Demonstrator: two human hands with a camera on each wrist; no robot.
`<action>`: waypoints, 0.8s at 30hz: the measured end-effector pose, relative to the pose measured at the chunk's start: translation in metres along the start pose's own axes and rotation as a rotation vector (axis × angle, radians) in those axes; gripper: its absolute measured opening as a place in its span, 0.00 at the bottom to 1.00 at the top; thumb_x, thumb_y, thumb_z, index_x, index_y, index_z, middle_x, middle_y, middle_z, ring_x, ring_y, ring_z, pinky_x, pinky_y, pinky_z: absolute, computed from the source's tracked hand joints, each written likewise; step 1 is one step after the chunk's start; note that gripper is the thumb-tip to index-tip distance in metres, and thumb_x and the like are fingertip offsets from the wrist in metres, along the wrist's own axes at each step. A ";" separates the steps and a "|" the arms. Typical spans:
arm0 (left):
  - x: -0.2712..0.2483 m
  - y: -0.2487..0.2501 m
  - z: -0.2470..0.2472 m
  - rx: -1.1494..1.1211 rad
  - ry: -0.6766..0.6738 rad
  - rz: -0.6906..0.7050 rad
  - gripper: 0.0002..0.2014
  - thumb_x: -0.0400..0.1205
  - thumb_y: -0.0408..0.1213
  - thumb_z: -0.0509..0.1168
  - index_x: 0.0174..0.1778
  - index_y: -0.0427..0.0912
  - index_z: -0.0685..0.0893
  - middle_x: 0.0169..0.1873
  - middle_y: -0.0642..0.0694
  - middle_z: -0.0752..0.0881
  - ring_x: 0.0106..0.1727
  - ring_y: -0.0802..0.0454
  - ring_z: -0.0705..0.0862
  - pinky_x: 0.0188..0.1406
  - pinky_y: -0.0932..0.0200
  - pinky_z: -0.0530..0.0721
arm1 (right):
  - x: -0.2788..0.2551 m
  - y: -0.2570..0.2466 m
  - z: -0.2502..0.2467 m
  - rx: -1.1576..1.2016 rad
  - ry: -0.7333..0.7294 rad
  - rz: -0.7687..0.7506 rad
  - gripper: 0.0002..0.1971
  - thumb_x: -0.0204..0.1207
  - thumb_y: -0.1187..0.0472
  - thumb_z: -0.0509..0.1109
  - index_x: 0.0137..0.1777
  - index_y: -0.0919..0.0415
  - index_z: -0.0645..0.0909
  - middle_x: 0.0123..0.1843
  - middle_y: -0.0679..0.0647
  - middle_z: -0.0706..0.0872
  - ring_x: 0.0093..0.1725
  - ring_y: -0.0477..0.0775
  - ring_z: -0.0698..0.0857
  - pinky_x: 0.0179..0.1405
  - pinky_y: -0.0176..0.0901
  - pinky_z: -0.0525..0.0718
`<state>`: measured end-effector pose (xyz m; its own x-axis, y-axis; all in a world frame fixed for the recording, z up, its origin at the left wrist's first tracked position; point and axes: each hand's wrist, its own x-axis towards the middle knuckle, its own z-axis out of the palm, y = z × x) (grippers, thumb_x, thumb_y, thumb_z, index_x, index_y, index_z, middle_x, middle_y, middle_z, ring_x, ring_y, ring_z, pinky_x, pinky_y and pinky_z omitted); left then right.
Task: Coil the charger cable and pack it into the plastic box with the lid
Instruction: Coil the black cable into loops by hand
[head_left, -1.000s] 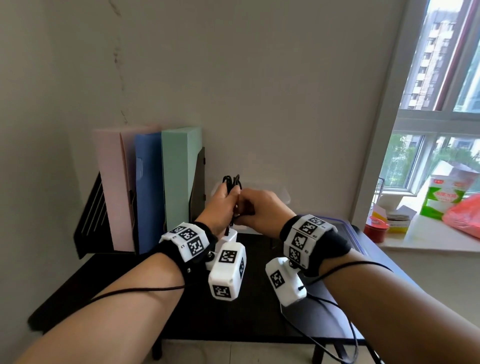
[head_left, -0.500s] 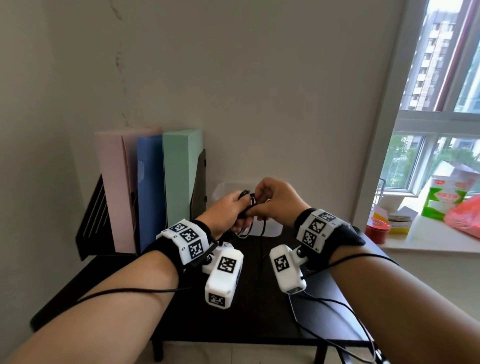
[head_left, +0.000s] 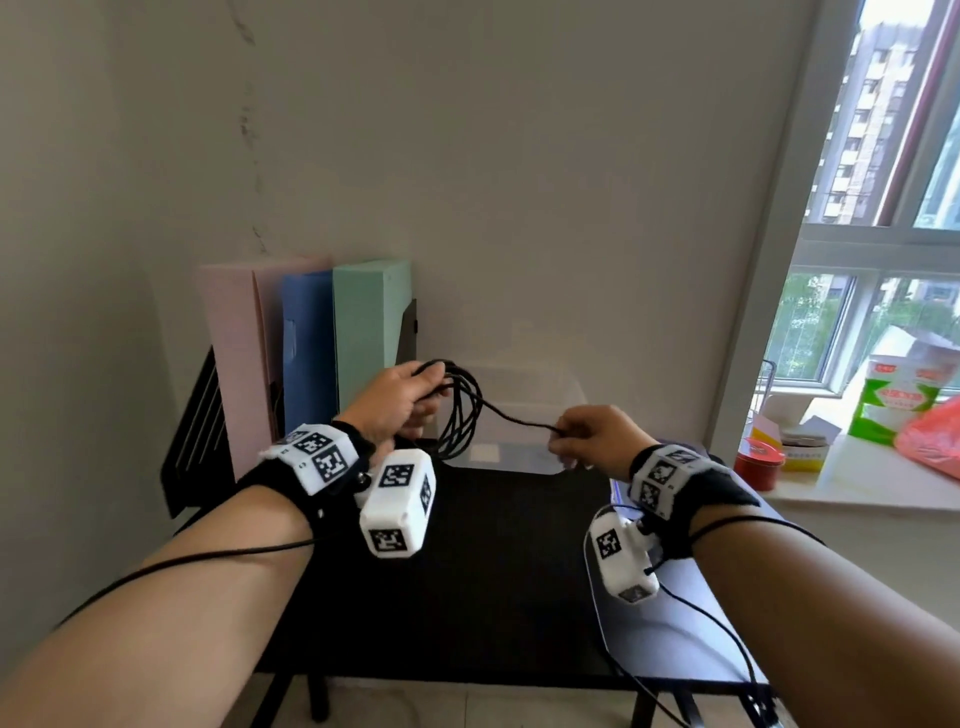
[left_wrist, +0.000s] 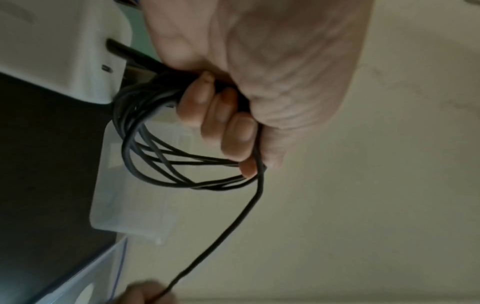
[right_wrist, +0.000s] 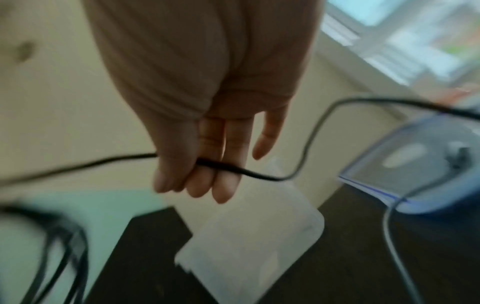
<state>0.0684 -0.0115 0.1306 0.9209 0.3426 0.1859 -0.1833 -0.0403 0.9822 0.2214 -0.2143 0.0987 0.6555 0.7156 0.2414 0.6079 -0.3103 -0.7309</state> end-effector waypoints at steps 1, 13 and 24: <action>0.000 0.001 -0.006 -0.025 0.000 -0.013 0.16 0.84 0.43 0.55 0.33 0.40 0.75 0.10 0.54 0.67 0.11 0.62 0.60 0.10 0.72 0.55 | -0.001 0.006 -0.006 0.105 0.064 0.036 0.03 0.73 0.70 0.73 0.39 0.67 0.83 0.20 0.46 0.83 0.22 0.42 0.80 0.26 0.28 0.76; 0.000 -0.002 0.004 -0.214 -0.113 -0.051 0.16 0.72 0.53 0.62 0.30 0.44 0.70 0.10 0.54 0.65 0.11 0.61 0.61 0.10 0.71 0.61 | 0.006 -0.029 0.000 -0.324 0.374 0.162 0.13 0.76 0.49 0.67 0.44 0.58 0.88 0.42 0.57 0.89 0.48 0.58 0.86 0.47 0.43 0.82; 0.008 -0.002 0.017 -0.639 0.031 0.082 0.12 0.85 0.37 0.51 0.38 0.42 0.75 0.20 0.53 0.84 0.15 0.62 0.72 0.12 0.71 0.69 | 0.001 -0.043 0.038 -0.700 -0.116 -0.064 0.21 0.78 0.70 0.57 0.70 0.63 0.77 0.64 0.64 0.82 0.64 0.64 0.81 0.65 0.51 0.80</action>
<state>0.0821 -0.0247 0.1308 0.8866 0.3896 0.2492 -0.4301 0.4966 0.7539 0.1783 -0.1764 0.1061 0.5806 0.7958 0.1720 0.8142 -0.5667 -0.1263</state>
